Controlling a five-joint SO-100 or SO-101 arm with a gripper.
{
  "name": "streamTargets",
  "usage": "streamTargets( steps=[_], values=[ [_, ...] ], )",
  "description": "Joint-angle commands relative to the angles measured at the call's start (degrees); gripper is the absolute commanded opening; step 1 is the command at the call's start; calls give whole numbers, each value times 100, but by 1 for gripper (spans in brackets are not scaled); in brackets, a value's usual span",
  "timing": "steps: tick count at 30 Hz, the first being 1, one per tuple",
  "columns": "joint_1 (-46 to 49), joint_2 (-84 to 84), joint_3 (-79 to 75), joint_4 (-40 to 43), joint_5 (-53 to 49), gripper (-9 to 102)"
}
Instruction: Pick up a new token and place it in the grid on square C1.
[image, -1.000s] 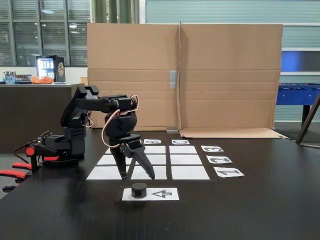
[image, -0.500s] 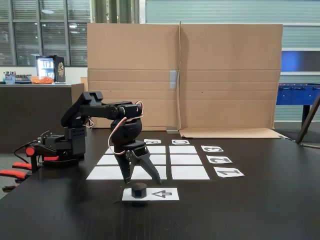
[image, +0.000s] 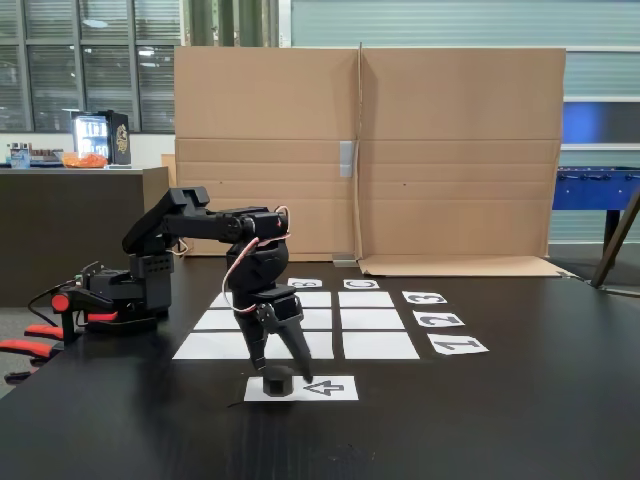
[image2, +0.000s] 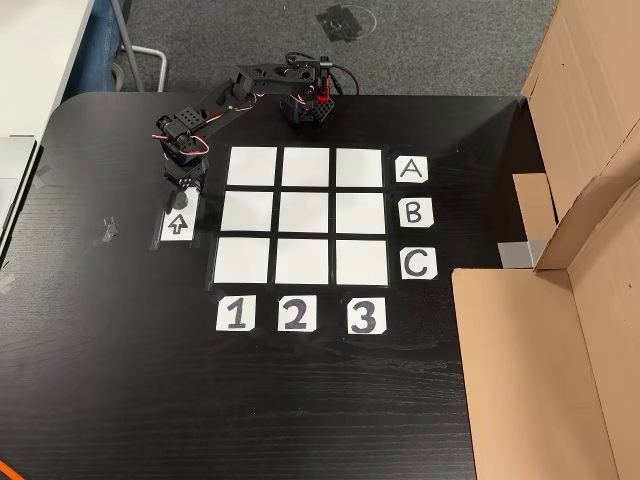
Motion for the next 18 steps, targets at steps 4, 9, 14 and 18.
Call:
streamTargets(
  steps=[4, 9, 14, 18],
  values=[
    [-18, -9, -193, -44, 158, 35],
    [105, -9, -193, -44, 343, 40],
    [237, -26, -193, -53, 413, 40],
    [255, -44, -193, -53, 466, 37]
  ],
)
